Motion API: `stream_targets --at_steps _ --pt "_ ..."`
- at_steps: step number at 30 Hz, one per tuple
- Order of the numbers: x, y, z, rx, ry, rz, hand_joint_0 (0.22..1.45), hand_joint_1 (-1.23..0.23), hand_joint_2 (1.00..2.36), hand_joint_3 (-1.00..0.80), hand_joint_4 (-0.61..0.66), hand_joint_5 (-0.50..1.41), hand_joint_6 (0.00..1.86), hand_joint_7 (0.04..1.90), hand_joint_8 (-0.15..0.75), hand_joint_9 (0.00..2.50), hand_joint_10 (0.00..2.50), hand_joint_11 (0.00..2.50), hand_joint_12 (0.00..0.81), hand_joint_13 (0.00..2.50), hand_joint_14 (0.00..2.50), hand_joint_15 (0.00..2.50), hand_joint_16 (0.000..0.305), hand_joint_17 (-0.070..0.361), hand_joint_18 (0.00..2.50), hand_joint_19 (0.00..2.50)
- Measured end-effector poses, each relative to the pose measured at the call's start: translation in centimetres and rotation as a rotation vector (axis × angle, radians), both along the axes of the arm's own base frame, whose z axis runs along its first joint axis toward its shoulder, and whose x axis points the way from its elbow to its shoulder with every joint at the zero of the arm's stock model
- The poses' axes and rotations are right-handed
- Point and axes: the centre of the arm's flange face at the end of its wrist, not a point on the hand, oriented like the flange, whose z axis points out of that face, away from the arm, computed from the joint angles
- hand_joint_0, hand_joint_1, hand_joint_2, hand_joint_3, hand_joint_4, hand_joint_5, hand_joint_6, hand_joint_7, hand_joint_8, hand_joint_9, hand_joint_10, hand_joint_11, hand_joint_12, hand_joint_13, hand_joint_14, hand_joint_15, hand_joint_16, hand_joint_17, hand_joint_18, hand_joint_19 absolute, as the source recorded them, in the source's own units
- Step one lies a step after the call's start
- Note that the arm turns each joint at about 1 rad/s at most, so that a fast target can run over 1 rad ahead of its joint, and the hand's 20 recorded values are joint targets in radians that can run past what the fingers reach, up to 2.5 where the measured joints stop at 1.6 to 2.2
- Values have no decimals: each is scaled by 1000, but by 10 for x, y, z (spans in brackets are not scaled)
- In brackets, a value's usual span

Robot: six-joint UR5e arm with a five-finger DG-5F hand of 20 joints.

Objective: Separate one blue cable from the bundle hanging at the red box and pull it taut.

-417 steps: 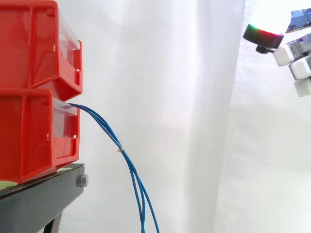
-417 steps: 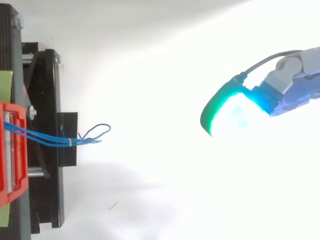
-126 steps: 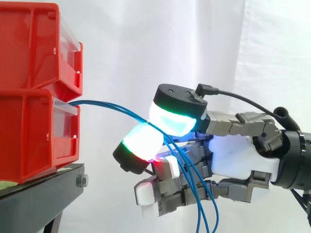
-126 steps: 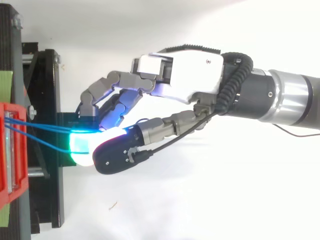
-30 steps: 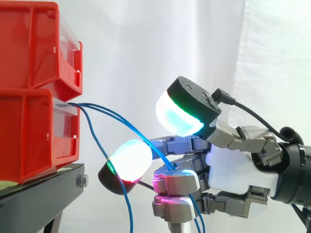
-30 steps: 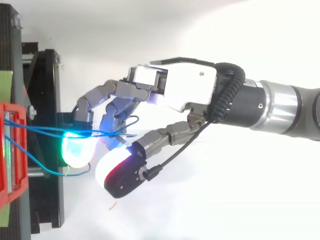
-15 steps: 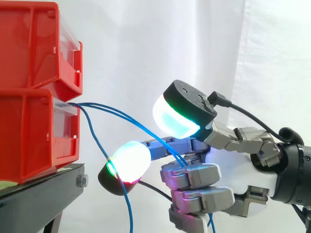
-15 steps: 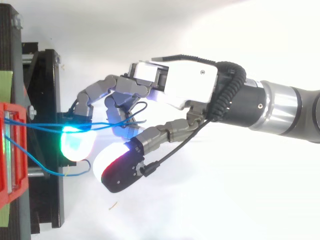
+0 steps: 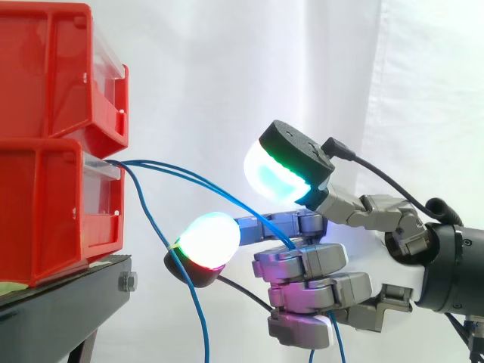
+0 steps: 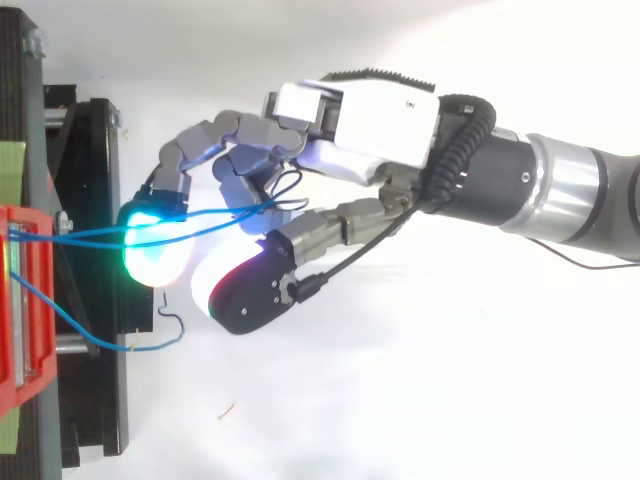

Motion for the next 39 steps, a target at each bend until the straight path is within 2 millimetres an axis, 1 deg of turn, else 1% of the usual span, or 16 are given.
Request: stream_targets --at_steps 4,6,7,9,12,15,21,26,29,31,35,37,39 --pt "-2 -6 -1 29 10 10 524 -573 1000 -500 231 -191 740 869 381 607 1844 1022 387 946 1605 1049 42 96 1185 1435" --pt "-3 -9 1 33 14 13 535 -556 1000 -500 228 -190 739 877 376 610 1840 1036 374 944 1607 1061 41 93 1188 1439" --pt "-4 -11 3 33 17 14 546 -529 1000 -500 220 -189 739 878 372 617 1842 1012 374 949 1612 1065 41 91 1189 1453" --pt "-5 -13 8 31 21 15 588 -462 1000 -500 203 -184 744 887 357 633 1819 1045 358 950 1588 1091 38 86 1182 1476" --pt "-8 -17 16 26 28 11 616 -437 1000 -500 199 -182 752 883 356 638 1803 1069 360 960 1574 1104 38 85 1190 1479" --pt "-11 -20 21 19 39 7 643 -427 1004 -443 190 -180 758 880 355 658 1792 1079 357 972 1566 1133 38 86 1200 1483" --pt "-13 -21 22 11 55 11 666 -497 1010 -340 182 -176 757 897 351 679 1774 1092 355 990 1579 1123 38 85 1210 1482" --pt "-13 -22 23 9 54 11 666 -605 1011 -297 198 -186 775 887 345 678 1817 1077 353 996 1581 1124 38 86 1221 1472" --pt "-11 -21 25 9 49 11 670 -641 1012 -290 202 -193 795 874 347 674 1857 1068 354 1000 1586 1114 38 86 1224 1471" --pt "-9 -21 29 9 43 12 670 -656 1012 -285 211 -202 829 838 347 675 1863 1053 353 1001 1585 1109 38 86 1227 1464" --pt "-7 -20 38 10 29 16 675 -699 1014 -241 206 -203 859 834 344 673 1882 1057 347 1008 1564 1127 38 86 1227 1464" --pt "-7 -18 44 10 24 19 676 -730 1014 -216 217 -203 868 824 349 668 1900 1044 357 1012 1562 1135 39 88 1232 1453" --pt "-8 -17 48 10 26 21 677 -743 1013 -223 223 -204 872 822 350 664 1906 1052 358 1013 1554 1140 40 91 1230 1440"
